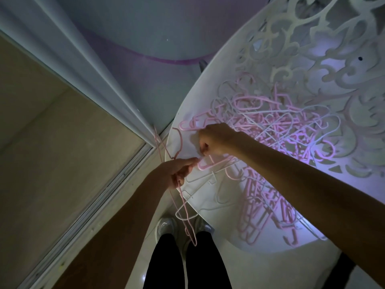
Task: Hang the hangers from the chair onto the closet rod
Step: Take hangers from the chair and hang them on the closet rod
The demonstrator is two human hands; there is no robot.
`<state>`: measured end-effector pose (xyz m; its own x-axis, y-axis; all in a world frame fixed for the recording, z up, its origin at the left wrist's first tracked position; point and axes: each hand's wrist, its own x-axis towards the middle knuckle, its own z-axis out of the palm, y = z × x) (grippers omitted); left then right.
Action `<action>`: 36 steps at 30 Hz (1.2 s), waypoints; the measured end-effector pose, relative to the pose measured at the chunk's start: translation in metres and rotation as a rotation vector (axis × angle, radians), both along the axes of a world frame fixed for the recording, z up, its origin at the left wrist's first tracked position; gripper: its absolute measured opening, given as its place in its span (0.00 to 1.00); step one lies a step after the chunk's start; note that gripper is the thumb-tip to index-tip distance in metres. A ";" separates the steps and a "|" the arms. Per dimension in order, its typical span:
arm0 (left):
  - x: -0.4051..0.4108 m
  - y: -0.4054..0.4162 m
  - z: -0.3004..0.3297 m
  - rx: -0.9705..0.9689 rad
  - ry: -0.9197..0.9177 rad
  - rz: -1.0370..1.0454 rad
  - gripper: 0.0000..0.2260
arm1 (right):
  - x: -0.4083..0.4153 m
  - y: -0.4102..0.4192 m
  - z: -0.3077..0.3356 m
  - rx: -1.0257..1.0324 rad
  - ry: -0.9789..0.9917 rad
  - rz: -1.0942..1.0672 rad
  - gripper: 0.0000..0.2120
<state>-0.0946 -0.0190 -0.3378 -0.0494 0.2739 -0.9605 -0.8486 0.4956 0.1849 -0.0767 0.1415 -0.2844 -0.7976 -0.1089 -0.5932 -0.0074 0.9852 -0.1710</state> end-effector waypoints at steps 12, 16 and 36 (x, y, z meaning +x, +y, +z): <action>0.007 -0.014 0.025 -0.011 0.406 -0.014 0.10 | 0.007 -0.001 0.010 -0.200 0.247 -0.017 0.07; 0.006 -0.038 0.033 0.032 0.441 -0.187 0.15 | 0.020 -0.008 0.017 -0.215 0.184 -0.059 0.07; 0.006 -0.083 0.170 0.115 0.464 -0.314 0.08 | 0.093 -0.016 0.143 -0.543 0.059 -1.356 0.18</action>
